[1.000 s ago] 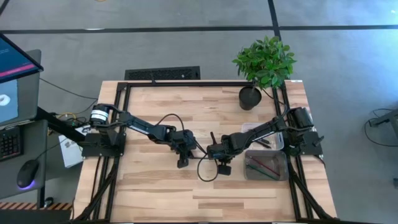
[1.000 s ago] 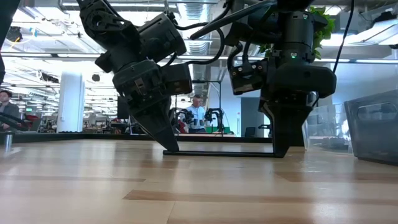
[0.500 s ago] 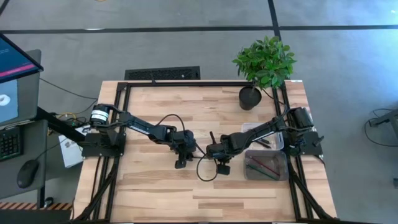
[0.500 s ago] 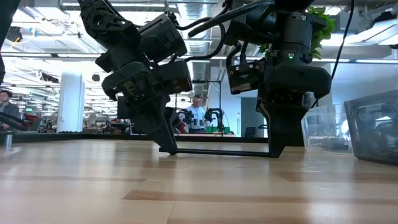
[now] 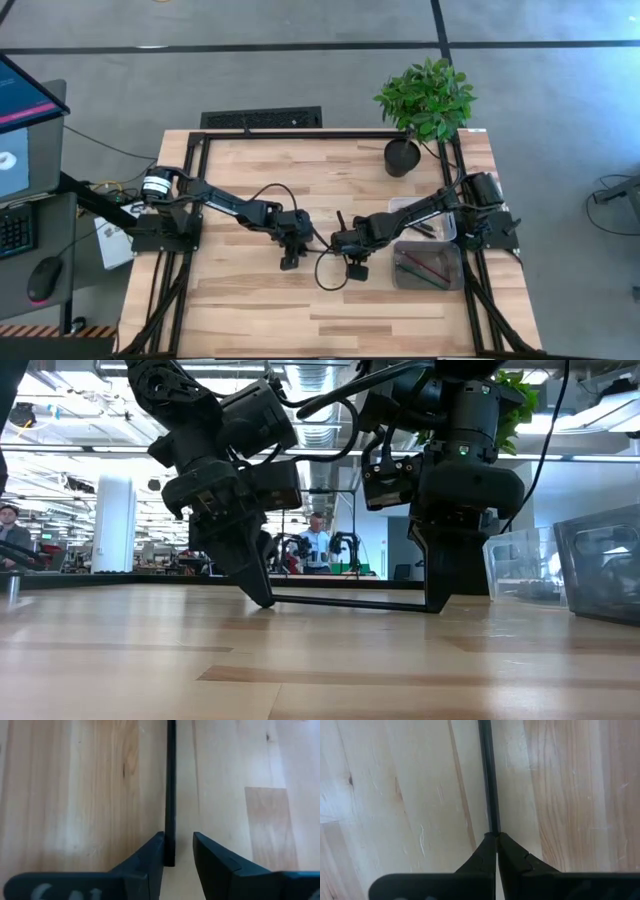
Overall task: Sort pens & pencils
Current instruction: Put the black pencil into the black transparent bin
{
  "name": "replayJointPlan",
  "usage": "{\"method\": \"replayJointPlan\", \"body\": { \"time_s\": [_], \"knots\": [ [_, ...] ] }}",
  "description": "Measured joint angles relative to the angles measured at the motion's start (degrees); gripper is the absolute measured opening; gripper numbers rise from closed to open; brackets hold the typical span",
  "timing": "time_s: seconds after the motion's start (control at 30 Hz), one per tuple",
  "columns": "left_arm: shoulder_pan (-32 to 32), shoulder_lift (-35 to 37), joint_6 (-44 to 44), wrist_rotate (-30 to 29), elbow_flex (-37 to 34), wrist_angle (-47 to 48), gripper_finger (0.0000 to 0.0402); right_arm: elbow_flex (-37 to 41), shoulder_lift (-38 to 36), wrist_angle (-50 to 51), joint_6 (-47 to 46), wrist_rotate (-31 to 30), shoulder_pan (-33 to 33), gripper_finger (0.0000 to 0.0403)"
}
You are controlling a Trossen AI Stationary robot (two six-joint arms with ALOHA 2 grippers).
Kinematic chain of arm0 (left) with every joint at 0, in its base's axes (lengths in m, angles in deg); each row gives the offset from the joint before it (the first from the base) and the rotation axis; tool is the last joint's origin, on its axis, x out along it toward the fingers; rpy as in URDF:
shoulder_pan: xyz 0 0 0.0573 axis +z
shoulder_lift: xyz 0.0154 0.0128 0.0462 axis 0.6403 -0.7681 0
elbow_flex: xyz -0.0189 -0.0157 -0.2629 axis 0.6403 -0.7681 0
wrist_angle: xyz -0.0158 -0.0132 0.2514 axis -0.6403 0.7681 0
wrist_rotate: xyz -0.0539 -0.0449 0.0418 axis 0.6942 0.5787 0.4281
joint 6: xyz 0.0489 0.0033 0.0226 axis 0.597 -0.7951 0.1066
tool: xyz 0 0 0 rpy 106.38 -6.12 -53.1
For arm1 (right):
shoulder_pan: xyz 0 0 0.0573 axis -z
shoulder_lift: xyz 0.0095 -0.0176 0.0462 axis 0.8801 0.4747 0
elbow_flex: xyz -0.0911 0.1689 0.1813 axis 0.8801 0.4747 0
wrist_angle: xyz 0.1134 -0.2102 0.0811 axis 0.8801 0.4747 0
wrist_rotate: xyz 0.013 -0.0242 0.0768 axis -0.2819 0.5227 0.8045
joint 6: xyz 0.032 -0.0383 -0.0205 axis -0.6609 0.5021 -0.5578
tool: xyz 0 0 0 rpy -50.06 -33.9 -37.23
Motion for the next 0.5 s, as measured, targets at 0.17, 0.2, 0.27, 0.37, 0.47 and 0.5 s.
{"method": "replayJointPlan", "body": {
  "time_s": [0.17, 0.2, 0.27, 0.37, 0.47, 0.5],
  "knots": [
    [0.0, 0.0, -0.2, -0.7, 0.0, 0.2, 0.0064, 0.0, 0.0, 0.0, 0.0, 0.1, 0.0, 0.0021],
    [0.1, 0.0, -0.2, -0.9, 0.0, 0.2, 0.0052, 0.0, 0.0, -0.1, 0.0, 0.1, 0.0, 0.0021],
    [0.1, 0.0, 0.3, -0.8, 0.0, 0.2, 0.0024, 0.0, 0.0, -0.2, 0.0, 0.1, 0.0, 0.0023],
    [0.1, 0.0, 0.6, -0.7, 0.0, 0.3, 0.0013, 0.0, 0.0, -0.3, 0.0, 0.1, 0.0, 0.0025],
    [0.1, 0.0, 0.5, -0.7, 0.0, 0.2, 0.0019, 0.0, 0.0, -0.3, 0.0, 0.1, 0.0, 0.0024],
    [0.1, 0.0, 0.5, -0.7, 0.0, 0.3, 0.0019, 0.0, 0.0, -0.3, 0.0, 0.2, 0.0, 0.0023]
  ]
}}
